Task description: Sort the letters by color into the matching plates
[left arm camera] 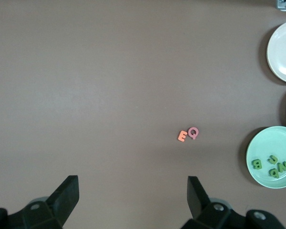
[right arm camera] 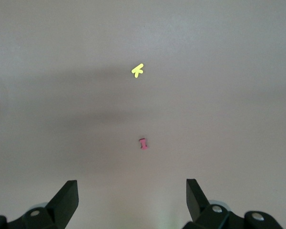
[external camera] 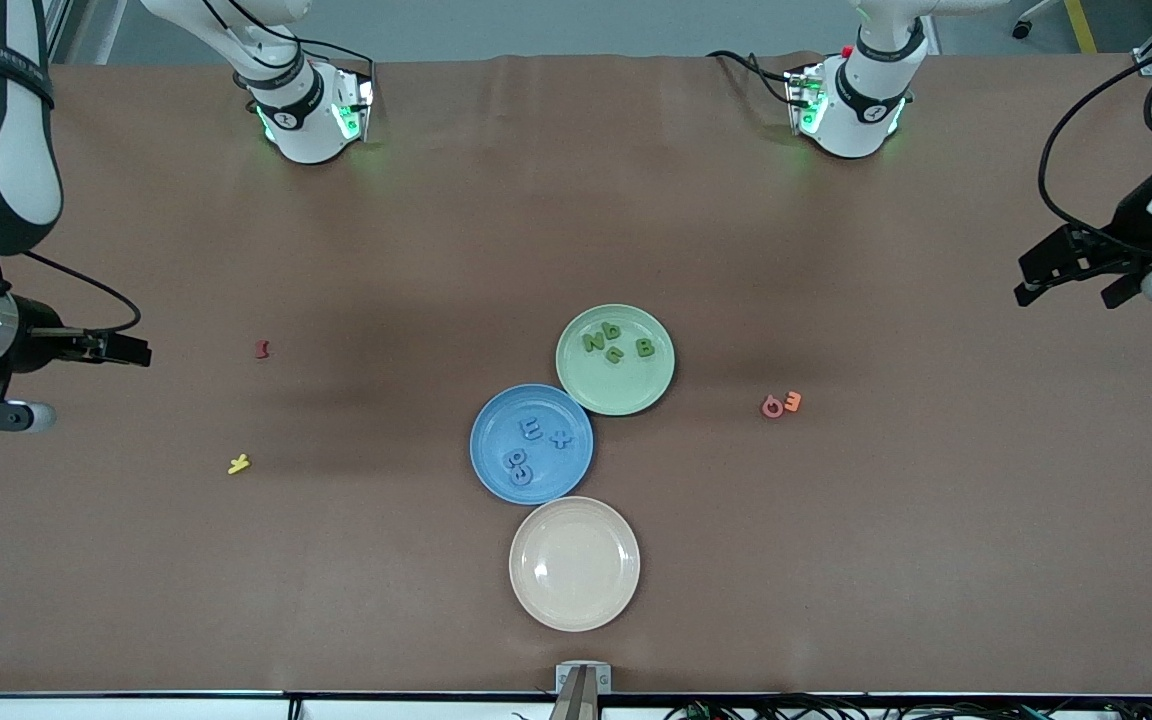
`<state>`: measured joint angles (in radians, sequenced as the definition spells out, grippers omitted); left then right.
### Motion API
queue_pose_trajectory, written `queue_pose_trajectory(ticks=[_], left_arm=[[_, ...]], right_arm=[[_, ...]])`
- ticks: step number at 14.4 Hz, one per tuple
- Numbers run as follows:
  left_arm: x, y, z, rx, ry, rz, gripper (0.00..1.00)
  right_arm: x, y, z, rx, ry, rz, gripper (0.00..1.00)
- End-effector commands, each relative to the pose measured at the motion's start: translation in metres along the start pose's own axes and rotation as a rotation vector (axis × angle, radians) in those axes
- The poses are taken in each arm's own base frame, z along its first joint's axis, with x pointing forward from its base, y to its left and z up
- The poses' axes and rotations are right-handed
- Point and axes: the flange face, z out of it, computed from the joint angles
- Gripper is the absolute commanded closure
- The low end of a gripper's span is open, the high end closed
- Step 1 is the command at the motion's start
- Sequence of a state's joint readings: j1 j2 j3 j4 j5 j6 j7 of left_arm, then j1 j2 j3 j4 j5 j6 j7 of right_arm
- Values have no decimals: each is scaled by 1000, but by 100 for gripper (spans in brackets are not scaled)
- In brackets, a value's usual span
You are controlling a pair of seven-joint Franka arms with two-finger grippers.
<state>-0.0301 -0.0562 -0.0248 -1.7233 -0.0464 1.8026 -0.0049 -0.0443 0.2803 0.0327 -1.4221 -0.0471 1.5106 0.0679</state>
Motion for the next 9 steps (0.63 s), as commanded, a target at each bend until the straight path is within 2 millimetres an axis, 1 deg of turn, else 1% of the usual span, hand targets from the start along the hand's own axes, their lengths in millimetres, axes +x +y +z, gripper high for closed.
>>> queue_pose_trajectory(ticks=[1, 2, 4, 7, 9], left_arm=[[0, 2, -16, 24, -4, 19, 0], [2, 2, -16, 23, -20, 18, 0], [4, 3, -25, 23, -25, 20, 0], [-1, 1, -27, 15, -47, 14, 0], [-1, 0, -37, 12, -40, 11, 0]], right_arm=[[-16, -2, -31, 2, 2, -7, 0], [-23, -3, -39, 1, -25, -1, 0], [-29, -5, -43, 0, -42, -5, 0], [-28, 2, -43, 2, -43, -3, 0], [-26, 1, -40, 31, -43, 2, 0]])
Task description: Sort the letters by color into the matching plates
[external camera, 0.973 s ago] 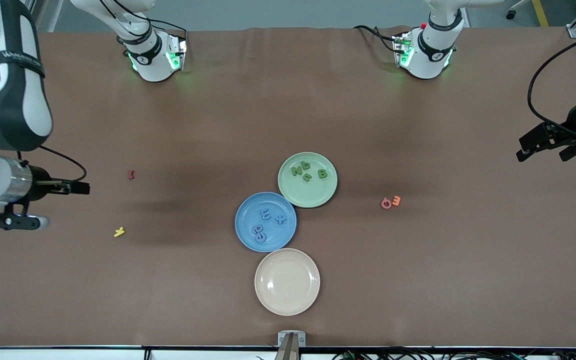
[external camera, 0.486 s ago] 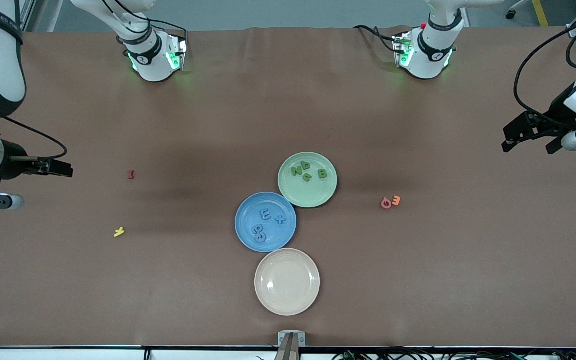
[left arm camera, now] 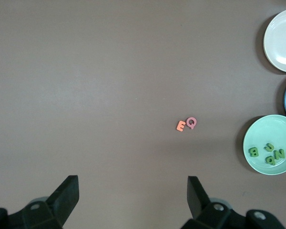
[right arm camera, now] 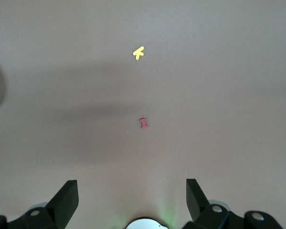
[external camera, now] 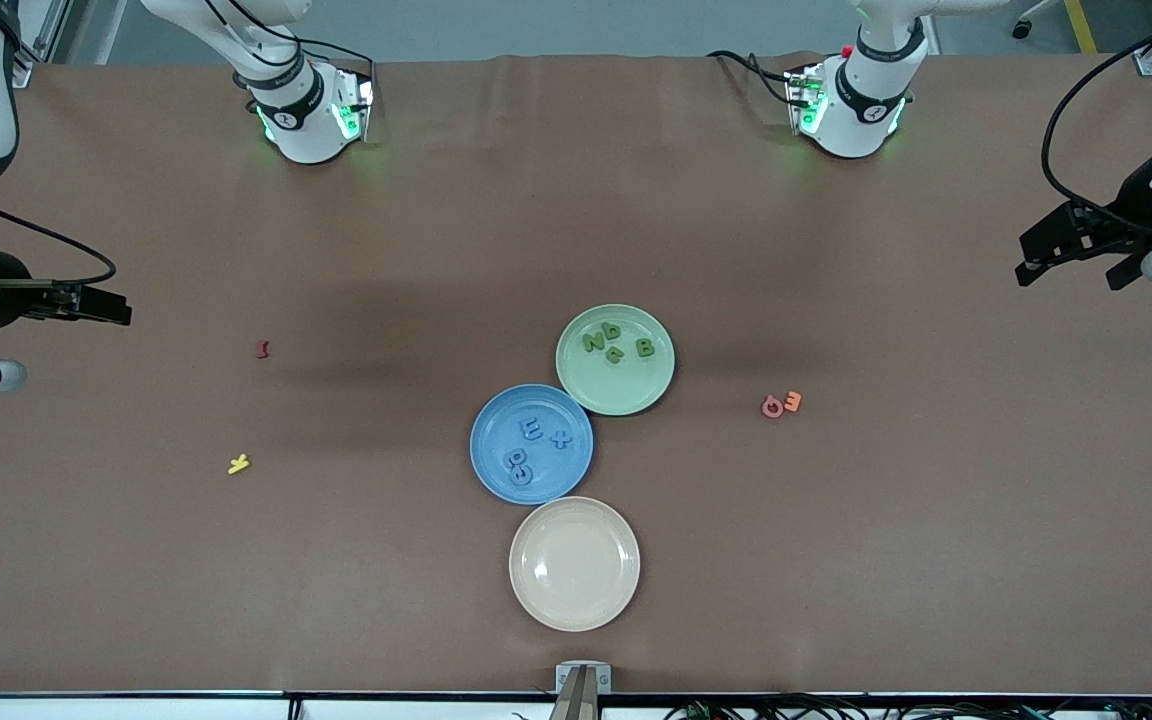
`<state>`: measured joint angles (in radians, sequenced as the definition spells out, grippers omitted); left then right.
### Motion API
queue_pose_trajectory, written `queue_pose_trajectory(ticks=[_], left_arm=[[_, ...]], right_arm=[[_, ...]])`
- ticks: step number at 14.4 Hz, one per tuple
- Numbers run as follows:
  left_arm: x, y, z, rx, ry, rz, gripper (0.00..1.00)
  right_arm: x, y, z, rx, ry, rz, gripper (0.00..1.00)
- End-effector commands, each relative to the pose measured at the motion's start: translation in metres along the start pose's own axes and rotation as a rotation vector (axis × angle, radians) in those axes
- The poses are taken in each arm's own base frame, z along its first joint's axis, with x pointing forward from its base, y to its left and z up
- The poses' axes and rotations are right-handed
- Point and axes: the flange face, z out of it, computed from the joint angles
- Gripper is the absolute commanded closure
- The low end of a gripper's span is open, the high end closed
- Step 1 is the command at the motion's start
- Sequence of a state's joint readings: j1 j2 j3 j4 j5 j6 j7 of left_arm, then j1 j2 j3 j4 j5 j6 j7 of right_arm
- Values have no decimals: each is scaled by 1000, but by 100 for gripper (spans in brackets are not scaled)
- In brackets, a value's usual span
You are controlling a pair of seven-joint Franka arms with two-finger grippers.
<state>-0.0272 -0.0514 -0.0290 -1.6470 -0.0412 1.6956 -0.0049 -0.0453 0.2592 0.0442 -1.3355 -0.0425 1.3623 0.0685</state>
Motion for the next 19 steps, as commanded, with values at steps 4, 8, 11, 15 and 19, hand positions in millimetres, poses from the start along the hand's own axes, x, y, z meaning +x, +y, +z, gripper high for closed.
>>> queue_pose_trajectory(ticks=[4, 8, 11, 15, 19], left_arm=[[-1, 9, -19, 8, -22, 22, 0], [0, 7, -19, 6, -21, 14, 0], [0, 4, -18, 16, -23, 7, 0], [0, 3, -17, 17, -25, 4, 0], [0, 3, -17, 17, -25, 6, 0]], right_arm=[[2, 23, -22, 95, 53, 34, 0], [0, 33, -35, 101, 82, 48, 0], [-1, 31, -30, 104, 63, 38, 0], [-15, 31, -30, 91, 54, 38, 0], [-36, 15, -35, 55, 61, 17, 0]])
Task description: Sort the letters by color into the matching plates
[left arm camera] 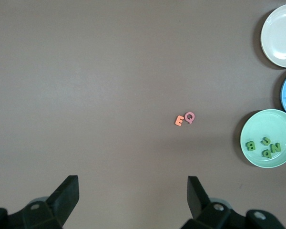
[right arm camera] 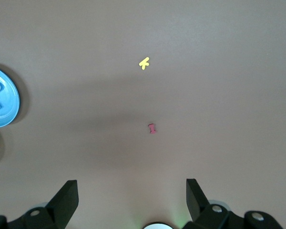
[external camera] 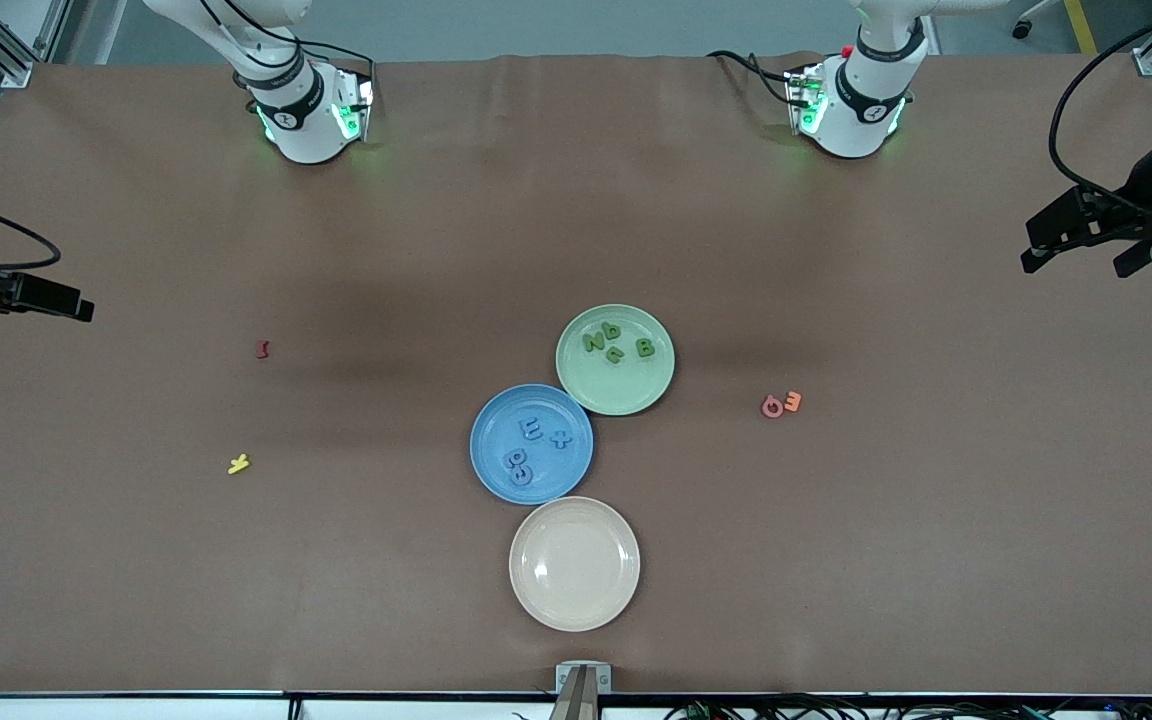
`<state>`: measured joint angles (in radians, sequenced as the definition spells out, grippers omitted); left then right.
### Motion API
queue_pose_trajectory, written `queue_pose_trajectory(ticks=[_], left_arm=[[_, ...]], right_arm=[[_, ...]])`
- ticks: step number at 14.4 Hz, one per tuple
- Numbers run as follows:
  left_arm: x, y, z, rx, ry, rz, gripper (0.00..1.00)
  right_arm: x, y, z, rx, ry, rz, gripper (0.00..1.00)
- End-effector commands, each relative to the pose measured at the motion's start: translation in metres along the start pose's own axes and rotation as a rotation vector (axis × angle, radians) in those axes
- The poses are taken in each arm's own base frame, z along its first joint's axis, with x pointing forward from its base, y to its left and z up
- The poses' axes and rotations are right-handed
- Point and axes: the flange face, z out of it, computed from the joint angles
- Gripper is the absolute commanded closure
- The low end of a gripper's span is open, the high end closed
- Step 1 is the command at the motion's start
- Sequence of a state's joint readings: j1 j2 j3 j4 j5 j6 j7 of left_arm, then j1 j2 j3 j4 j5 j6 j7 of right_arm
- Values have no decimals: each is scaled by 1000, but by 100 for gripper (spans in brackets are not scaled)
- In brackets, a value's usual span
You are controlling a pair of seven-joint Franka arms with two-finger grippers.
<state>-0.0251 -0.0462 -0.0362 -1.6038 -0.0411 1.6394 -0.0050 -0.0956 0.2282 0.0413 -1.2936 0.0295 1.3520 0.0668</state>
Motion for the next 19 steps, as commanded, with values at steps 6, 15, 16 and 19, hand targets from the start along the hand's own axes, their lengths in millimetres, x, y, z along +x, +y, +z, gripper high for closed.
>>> queue_pose_trajectory(ticks=[6, 15, 16, 19], left_arm=[[2, -2, -5, 13, -5, 0, 0], [2, -2, -6, 12, -3, 2, 0], [2, -1, -6, 10, -3, 3, 0], [2, -2, -6, 10, -3, 0, 0]], right_arm=[[-38, -4, -15, -29, 29, -6, 0], [-58, 1, -33, -12, 63, -1, 0], [-60, 1, -36, -11, 69, -1, 0], [-74, 2, -44, -9, 85, -2, 0]])
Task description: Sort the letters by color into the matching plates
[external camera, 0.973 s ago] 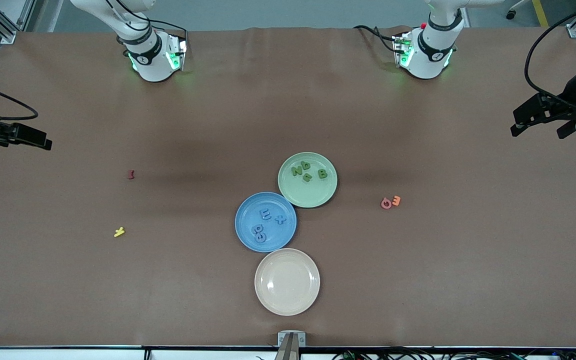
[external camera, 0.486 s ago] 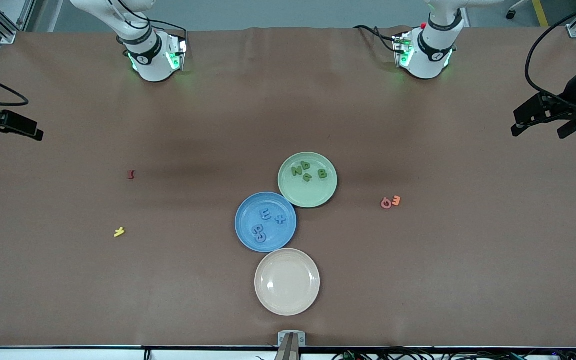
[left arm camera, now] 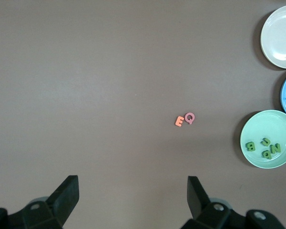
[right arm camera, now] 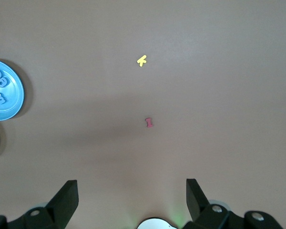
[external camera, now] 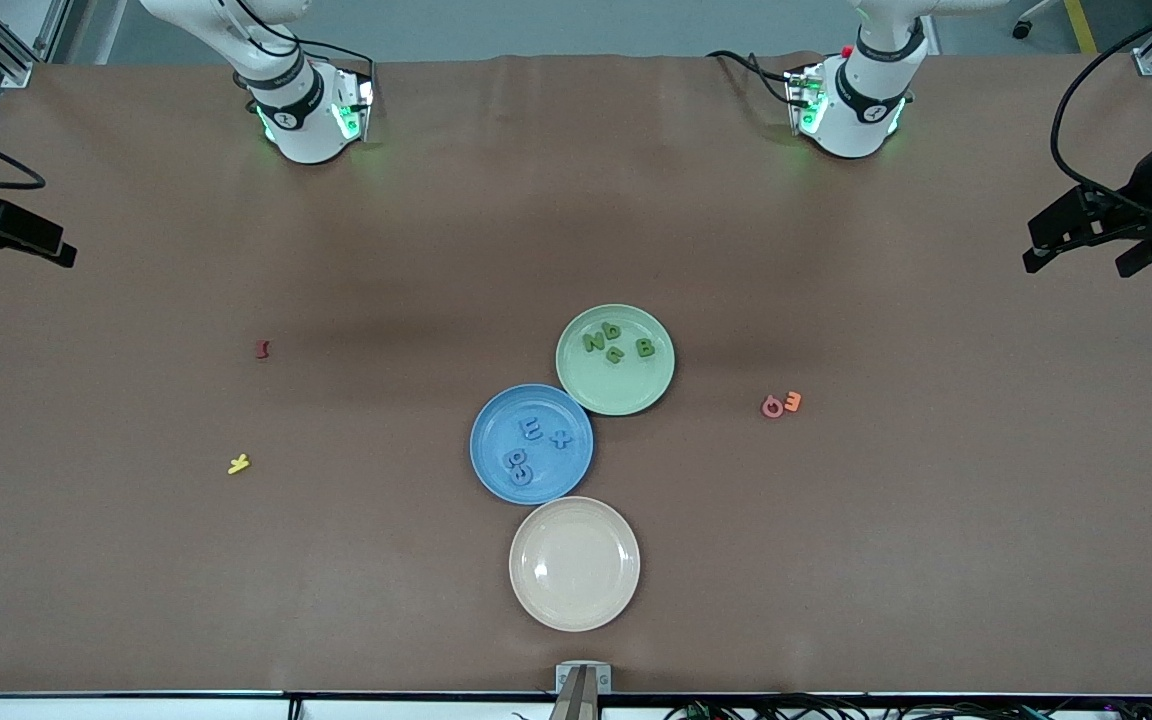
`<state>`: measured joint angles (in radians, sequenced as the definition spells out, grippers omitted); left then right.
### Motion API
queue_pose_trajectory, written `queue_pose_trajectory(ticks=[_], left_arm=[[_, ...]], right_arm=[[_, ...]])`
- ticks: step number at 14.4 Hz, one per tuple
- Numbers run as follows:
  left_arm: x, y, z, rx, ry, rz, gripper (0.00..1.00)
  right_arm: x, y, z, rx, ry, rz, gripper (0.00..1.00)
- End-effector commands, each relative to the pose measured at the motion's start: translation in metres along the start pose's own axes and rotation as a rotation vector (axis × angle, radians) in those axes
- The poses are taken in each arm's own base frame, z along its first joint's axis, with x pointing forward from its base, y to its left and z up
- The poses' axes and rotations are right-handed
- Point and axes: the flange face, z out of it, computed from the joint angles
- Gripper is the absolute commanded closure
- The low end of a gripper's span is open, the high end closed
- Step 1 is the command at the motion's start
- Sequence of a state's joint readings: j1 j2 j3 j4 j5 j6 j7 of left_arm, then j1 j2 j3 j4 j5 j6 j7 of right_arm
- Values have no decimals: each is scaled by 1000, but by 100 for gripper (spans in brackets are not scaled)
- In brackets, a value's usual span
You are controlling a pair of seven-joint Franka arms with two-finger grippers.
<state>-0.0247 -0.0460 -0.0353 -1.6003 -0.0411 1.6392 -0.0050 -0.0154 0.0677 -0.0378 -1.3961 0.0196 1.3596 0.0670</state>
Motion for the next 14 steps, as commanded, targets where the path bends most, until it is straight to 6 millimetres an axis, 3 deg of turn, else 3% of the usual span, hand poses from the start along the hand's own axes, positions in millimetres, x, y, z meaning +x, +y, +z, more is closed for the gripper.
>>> queue_pose_trajectory(ticks=[1, 14], left_arm=[[2, 0, -4, 10, -7, 3, 0], [2, -1, -4, 15, -7, 5, 0]], right_arm=[[-24, 5, -6, 10, 15, -2, 0], [-31, 14, 6, 15, 18, 14, 0]])
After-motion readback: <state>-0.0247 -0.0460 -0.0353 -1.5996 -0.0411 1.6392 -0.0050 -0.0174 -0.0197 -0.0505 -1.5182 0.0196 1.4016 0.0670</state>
